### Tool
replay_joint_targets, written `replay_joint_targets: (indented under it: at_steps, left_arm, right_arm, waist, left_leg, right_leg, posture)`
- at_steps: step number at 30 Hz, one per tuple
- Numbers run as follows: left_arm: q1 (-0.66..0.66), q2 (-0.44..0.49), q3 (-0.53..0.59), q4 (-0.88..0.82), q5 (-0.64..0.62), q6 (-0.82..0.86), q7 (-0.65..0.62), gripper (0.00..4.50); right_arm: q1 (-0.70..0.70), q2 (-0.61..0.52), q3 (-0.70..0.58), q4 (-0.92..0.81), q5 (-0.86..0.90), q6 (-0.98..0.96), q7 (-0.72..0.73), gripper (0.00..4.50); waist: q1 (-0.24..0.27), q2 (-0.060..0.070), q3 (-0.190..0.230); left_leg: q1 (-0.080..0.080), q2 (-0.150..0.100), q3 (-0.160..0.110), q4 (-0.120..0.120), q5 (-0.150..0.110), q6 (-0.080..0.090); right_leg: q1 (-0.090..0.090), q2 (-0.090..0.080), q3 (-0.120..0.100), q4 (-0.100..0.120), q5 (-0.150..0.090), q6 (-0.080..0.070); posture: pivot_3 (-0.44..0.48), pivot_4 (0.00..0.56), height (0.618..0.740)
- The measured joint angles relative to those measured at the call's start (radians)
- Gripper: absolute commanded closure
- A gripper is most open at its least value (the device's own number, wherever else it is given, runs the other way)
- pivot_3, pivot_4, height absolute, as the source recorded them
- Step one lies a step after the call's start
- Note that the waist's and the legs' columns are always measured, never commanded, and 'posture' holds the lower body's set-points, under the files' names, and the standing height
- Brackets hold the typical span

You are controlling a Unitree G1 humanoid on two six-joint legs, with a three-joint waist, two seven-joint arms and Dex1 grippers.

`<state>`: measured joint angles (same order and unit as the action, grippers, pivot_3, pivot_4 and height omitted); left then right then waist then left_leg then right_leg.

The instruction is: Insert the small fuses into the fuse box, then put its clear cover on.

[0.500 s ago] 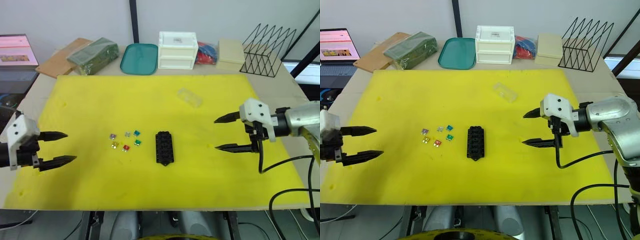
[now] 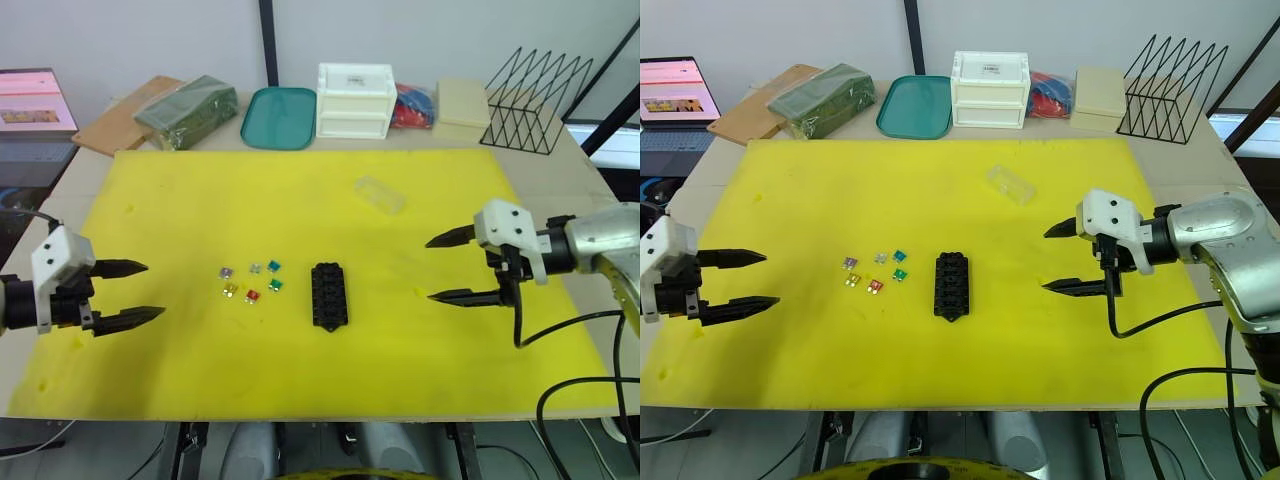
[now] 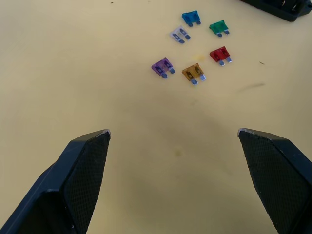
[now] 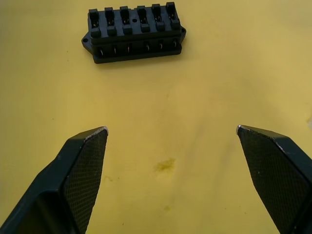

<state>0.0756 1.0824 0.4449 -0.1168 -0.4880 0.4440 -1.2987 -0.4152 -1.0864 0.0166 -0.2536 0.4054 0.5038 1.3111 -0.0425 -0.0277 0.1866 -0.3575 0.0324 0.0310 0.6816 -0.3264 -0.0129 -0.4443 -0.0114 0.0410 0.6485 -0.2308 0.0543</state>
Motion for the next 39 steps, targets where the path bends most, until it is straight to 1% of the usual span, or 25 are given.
replay_joint_targets:
  at_steps: [7, 12, 15, 18, 20, 23, 26, 28, 29, 32, 36, 39]
  left_arm:
    - [-0.018, -0.003, -0.004, 0.030, -0.002, -0.001, -0.016, 0.00]
    - [-0.052, -0.003, -0.042, 0.065, -0.002, -0.002, -0.034, 0.00]
    - [-0.099, -0.002, -0.072, 0.100, -0.001, -0.004, -0.050, 0.00]
    - [-0.163, -0.001, -0.105, 0.162, 0.001, -0.007, -0.061, 0.00]
    - [-0.217, -0.003, -0.143, 0.196, 0.000, 0.035, -0.053, 0.00]
    - [-0.296, -0.021, -0.191, 0.233, -0.022, 0.148, -0.037, 0.00]
    - [-0.385, -0.065, -0.216, 0.268, -0.097, 0.336, -0.019, 0.00]
    - [-0.429, -0.082, -0.242, 0.310, -0.141, 0.471, -0.017, 0.40]
    - [-0.445, -0.090, -0.253, 0.327, -0.152, 0.507, -0.017, 0.61]
    - [-0.522, -0.132, -0.309, 0.407, -0.176, 0.638, -0.016, 1.65]
    - [-0.626, -0.164, -0.368, 0.518, -0.176, 0.762, -0.007, 1.65]
    - [-0.690, -0.176, -0.405, 0.588, -0.171, 0.805, -0.008, 1.65]
  right_arm:
    - [-0.010, 0.008, 0.003, -0.004, 0.001, 0.017, -0.014, 0.01]
    - [-0.018, 0.016, 0.008, -0.022, 0.003, 0.041, -0.036, 0.01]
    - [-0.017, 0.019, 0.007, -0.037, 0.006, 0.058, -0.053, 0.01]
    - [-0.025, 0.057, 0.011, -0.076, 0.015, 0.092, -0.090, 0.01]
    - [-0.060, 0.094, 0.021, -0.087, 0.024, 0.110, -0.114, 0.01]
    - [-0.125, 0.137, 0.048, -0.114, 0.035, 0.130, -0.132, 0.01]
    - [-0.175, 0.189, 0.091, -0.130, 0.043, 0.139, -0.139, 0.01]
    - [-0.199, 0.230, 0.133, -0.150, 0.043, 0.145, -0.149, 0.00]
    - [-0.203, 0.244, 0.144, -0.155, 0.043, 0.146, -0.152, 0.00]
    - [-0.228, 0.279, 0.175, -0.159, 0.041, 0.147, -0.165, 0.00]
    - [-0.236, 0.291, 0.200, -0.170, 0.030, 0.147, -0.188, 0.00]
    - [-0.237, 0.306, 0.209, -0.179, 0.030, 0.153, -0.202, 0.00]
  waist:
    - [0.000, 0.000, 0.000]
    - [0.000, 0.000, 0.000]
    - [0.001, 0.000, 0.000]
    - [-0.001, 0.000, 0.000]
    - [-0.002, 0.000, 0.000]
    - [-0.001, 0.000, 0.000]
    - [0.000, 0.000, 0.000]
    - [0.000, -0.001, 0.000]
    - [0.000, -0.001, 0.000]
    - [0.001, -0.001, -0.001]
    - [0.002, -0.002, -0.001]
    - [0.002, -0.002, -0.001]
  left_leg:
    - [0.000, 0.000, 0.000, 0.000, 0.000, 0.000]
    - [0.000, 0.000, 0.000, 0.000, 0.000, 0.000]
    - [0.000, 0.000, 0.000, 0.000, 0.000, 0.000]
    - [0.000, 0.000, 0.000, 0.000, 0.000, 0.000]
    - [0.000, 0.000, 0.000, 0.001, 0.000, 0.000]
    - [-0.001, 0.000, -0.001, 0.001, 0.000, 0.000]
    - [-0.001, -0.001, -0.001, 0.001, 0.000, 0.000]
    - [-0.001, -0.001, -0.002, 0.001, 0.000, 0.000]
    - [-0.002, -0.001, -0.002, 0.001, 0.000, 0.000]
    - [-0.001, -0.001, -0.003, 0.002, 0.000, 0.000]
    - [-0.002, -0.002, -0.004, 0.002, 0.000, 0.000]
    - [-0.002, -0.002, -0.004, 0.002, 0.000, 0.000]
  right_leg:
    - [0.000, 0.000, 0.000, 0.000, 0.000, 0.000]
    - [0.000, 0.000, 0.000, 0.000, 0.000, 0.000]
    - [0.000, 0.000, 0.000, 0.000, 0.000, 0.000]
    - [0.000, 0.001, 0.000, 0.001, 0.000, 0.000]
    - [0.000, 0.001, 0.000, 0.001, 0.000, 0.000]
    - [0.000, 0.001, 0.000, 0.001, 0.000, 0.000]
    - [0.000, 0.001, 0.000, 0.001, 0.000, 0.001]
    - [0.000, 0.001, -0.001, 0.001, 0.000, 0.001]
    - [0.000, 0.001, -0.001, 0.001, 0.001, 0.001]
    - [0.000, 0.001, -0.001, 0.002, 0.001, 0.001]
    - [0.000, 0.001, -0.002, 0.002, 0.001, 0.001]
    - [0.000, 0.001, -0.002, 0.002, 0.001, 0.001]
  posture:
    - [0.000, 0.150, 0.740]
    - [0.000, 0.150, 0.740]
    - [0.000, 0.150, 0.740]
    - [0.000, 0.150, 0.740]
    - [0.000, 0.150, 0.740]
    - [0.000, 0.150, 0.740]
    - [0.000, 0.150, 0.740]
    - [0.000, 0.150, 0.740]
    - [0.000, 0.150, 0.740]
    - [0.000, 0.150, 0.740]
    - [0.000, 0.150, 0.740]
    - [0.000, 0.150, 0.740]
